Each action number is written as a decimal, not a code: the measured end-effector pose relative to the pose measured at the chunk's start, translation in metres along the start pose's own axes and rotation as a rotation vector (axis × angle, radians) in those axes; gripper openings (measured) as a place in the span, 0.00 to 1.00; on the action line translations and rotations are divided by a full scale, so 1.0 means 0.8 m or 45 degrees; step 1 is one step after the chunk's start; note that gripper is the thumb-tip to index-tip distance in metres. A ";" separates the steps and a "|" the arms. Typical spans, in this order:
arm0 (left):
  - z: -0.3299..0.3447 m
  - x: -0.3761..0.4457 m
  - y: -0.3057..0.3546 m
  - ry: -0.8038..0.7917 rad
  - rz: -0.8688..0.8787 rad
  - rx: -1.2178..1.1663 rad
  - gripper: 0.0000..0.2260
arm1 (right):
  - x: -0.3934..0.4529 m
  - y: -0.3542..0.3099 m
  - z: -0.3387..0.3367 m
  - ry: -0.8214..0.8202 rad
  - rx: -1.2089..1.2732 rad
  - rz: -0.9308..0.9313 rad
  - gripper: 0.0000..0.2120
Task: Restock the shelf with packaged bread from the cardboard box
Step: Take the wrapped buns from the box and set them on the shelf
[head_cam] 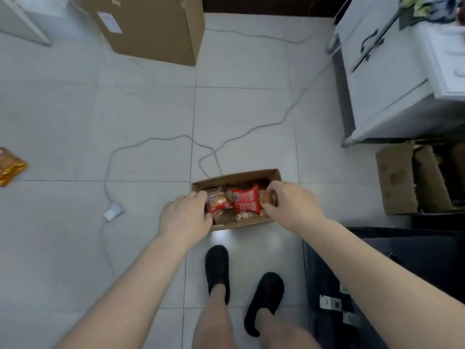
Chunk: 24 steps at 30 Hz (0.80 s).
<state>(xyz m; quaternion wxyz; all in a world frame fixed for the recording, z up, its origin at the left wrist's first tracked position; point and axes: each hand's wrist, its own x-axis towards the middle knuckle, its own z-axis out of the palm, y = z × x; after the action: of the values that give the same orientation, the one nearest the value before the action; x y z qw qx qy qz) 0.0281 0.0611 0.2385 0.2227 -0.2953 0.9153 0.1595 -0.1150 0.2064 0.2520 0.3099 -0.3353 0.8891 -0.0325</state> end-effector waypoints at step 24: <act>0.521 0.477 0.029 -0.301 0.153 -0.025 0.37 | 0.453 0.244 0.408 -0.272 -0.563 0.048 0.26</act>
<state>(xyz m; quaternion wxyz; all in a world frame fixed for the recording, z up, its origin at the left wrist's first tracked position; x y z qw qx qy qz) -0.1327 0.0764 -0.3032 0.3162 -0.2211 0.8971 0.2152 -0.2514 0.1828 -0.2546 0.3219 -0.3797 0.8429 0.2043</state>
